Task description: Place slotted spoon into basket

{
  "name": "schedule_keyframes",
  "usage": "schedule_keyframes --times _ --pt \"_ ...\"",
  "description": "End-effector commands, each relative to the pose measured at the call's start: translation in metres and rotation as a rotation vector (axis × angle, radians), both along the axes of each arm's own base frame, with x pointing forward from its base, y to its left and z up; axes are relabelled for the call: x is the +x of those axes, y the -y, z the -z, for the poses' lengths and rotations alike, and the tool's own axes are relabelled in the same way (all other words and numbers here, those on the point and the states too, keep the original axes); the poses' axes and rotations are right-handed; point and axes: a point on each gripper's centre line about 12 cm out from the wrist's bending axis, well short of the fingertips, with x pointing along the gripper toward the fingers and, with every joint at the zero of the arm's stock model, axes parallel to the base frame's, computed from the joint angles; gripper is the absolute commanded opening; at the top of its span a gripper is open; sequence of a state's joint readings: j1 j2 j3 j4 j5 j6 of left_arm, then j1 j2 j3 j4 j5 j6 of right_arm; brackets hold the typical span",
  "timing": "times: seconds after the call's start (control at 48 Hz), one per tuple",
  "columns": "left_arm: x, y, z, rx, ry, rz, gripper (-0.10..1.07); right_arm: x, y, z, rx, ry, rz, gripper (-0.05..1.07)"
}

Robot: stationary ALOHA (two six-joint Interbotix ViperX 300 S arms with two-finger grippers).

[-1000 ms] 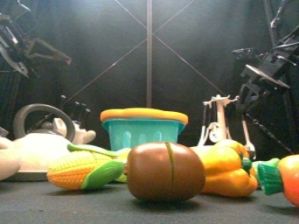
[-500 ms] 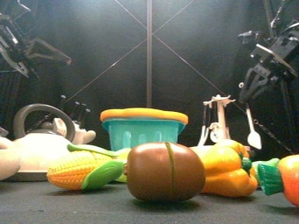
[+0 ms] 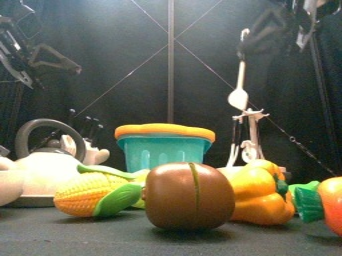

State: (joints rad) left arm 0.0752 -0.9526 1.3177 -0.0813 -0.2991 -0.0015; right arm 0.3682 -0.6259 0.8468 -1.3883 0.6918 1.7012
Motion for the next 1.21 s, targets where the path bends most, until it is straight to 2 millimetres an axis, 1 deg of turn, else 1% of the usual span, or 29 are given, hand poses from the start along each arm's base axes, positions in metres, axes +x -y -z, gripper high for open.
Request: schedule_keyframes --times 0.0,0.083,0.167,0.25,0.375,0.479,0.562,0.688,0.896,1.0,1.188 --pt "0.002 0.000 -0.005 0.003 0.017 -0.002 -0.02 0.016 0.009 -0.029 -0.098 0.087 -0.010 0.53" --pt "0.002 -0.001 -0.006 0.005 0.018 -0.003 -0.02 0.027 0.018 -0.034 -0.156 0.095 0.009 0.53" --pt "0.002 -0.001 -0.005 0.002 0.017 -0.002 -0.02 0.038 0.026 -0.034 -0.208 0.086 0.035 0.53" --pt "0.002 0.000 -0.006 0.003 0.018 -0.002 -0.02 0.052 0.035 -0.029 -0.250 0.058 0.063 0.54" --pt "0.002 -0.001 -0.005 0.003 0.017 -0.003 -0.02 0.073 0.047 -0.015 -0.274 0.003 0.091 0.55" --pt "0.002 0.000 -0.005 0.003 0.017 -0.002 -0.02 0.087 0.050 -0.006 -0.277 -0.030 0.101 0.58" --pt "0.002 -0.001 -0.005 0.001 0.015 -0.002 -0.02 0.095 0.053 0.000 -0.277 -0.048 0.109 0.62" --pt "0.002 -0.001 -0.005 0.001 0.015 -0.004 -0.02 0.100 0.059 0.009 -0.265 -0.078 0.130 0.70" --pt "0.002 -0.001 -0.004 0.003 0.014 -0.003 -0.02 0.096 0.068 0.019 -0.214 -0.106 0.169 0.82" --pt "0.002 -0.001 -0.004 0.001 0.014 -0.003 -0.02 0.095 0.069 0.018 -0.210 -0.106 0.170 0.83" --pt "0.002 -0.001 -0.005 0.000 0.015 -0.004 -0.02 0.092 0.069 0.017 -0.206 -0.101 0.177 0.83"
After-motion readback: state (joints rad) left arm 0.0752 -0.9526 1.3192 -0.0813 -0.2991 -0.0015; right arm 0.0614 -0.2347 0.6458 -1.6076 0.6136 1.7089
